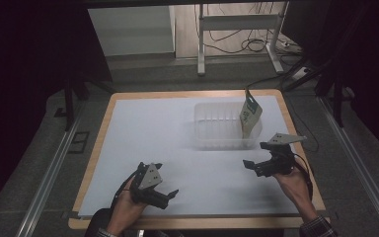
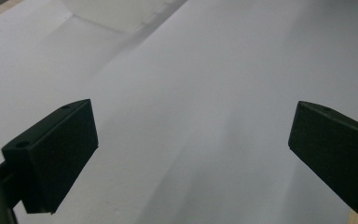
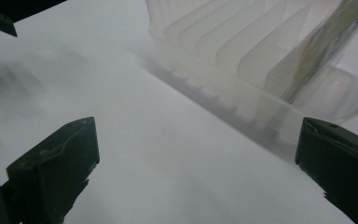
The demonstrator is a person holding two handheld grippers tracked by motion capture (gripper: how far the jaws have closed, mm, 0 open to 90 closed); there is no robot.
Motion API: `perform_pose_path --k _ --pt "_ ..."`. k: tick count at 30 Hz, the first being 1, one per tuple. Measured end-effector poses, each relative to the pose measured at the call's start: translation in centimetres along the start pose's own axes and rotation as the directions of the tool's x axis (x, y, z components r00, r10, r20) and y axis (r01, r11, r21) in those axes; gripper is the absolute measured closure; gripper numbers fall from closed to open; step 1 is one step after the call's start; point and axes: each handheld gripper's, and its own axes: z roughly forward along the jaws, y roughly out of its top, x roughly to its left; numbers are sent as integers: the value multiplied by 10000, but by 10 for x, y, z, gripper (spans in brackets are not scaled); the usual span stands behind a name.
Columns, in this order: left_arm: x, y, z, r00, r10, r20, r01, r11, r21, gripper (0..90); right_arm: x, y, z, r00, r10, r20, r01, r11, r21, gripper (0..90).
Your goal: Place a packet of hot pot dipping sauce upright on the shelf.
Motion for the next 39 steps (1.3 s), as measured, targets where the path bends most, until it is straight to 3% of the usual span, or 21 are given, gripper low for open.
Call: perform_pose_path --k 18,39 --pt "0 0 0 10000 1 19 -1 10000 7 11 17 -5 17 9980 -194 -602 219 9989 403 0" --pt "-1 0 1 9999 126 24 -126 9999 3 8 36 -11 39 9906 -815 -1097 921 9912 954 0"
